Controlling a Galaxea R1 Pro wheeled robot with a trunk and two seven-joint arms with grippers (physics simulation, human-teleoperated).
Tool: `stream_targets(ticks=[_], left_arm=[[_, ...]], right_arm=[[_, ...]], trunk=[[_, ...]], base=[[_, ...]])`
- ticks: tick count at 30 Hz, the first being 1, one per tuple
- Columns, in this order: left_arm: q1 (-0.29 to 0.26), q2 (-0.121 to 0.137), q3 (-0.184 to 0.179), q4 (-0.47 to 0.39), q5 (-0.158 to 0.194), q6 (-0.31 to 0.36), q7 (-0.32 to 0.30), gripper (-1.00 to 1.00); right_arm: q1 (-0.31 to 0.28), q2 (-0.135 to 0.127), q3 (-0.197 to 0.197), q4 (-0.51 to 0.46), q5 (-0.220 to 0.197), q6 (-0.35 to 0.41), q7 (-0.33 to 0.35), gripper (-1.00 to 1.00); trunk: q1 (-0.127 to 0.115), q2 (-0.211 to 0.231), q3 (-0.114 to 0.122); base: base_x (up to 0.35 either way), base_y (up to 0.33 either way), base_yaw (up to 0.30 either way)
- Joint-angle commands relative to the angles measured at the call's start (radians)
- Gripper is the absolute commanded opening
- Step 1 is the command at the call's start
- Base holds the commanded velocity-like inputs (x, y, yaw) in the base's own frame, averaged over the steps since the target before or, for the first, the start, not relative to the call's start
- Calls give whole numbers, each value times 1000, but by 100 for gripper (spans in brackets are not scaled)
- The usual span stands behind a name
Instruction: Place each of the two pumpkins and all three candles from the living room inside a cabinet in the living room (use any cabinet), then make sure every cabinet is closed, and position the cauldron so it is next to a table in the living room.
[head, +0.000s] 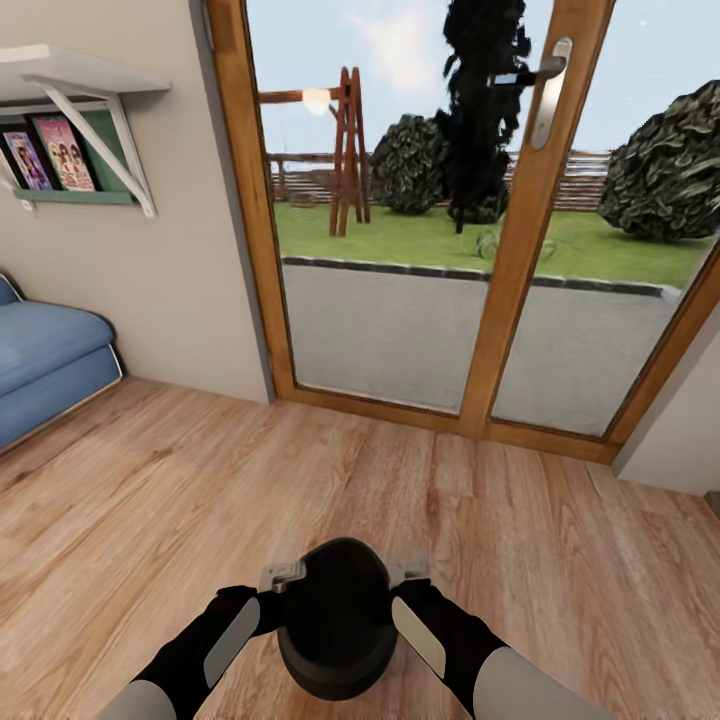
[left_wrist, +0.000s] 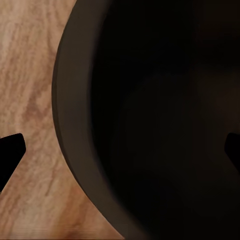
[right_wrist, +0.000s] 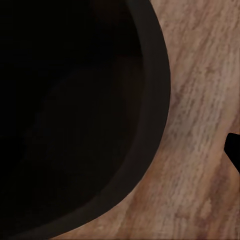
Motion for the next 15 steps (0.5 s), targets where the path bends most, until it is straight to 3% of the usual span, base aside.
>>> stream_targets(ticks=[1, 15], left_arm=[[-1, 1, -6, -2, 11, 2, 9, 100], [-1, 0, -7, 1, 9, -21, 11, 100]], right_arm=[[-1, -1, 7, -1, -11, -1, -10, 100], [-1, -1, 7, 6, -13, -38, -11, 100]], trunk=[[0, -1, -5], [6, -4, -59]], base=[[0, 0, 0], [0, 0, 0]])
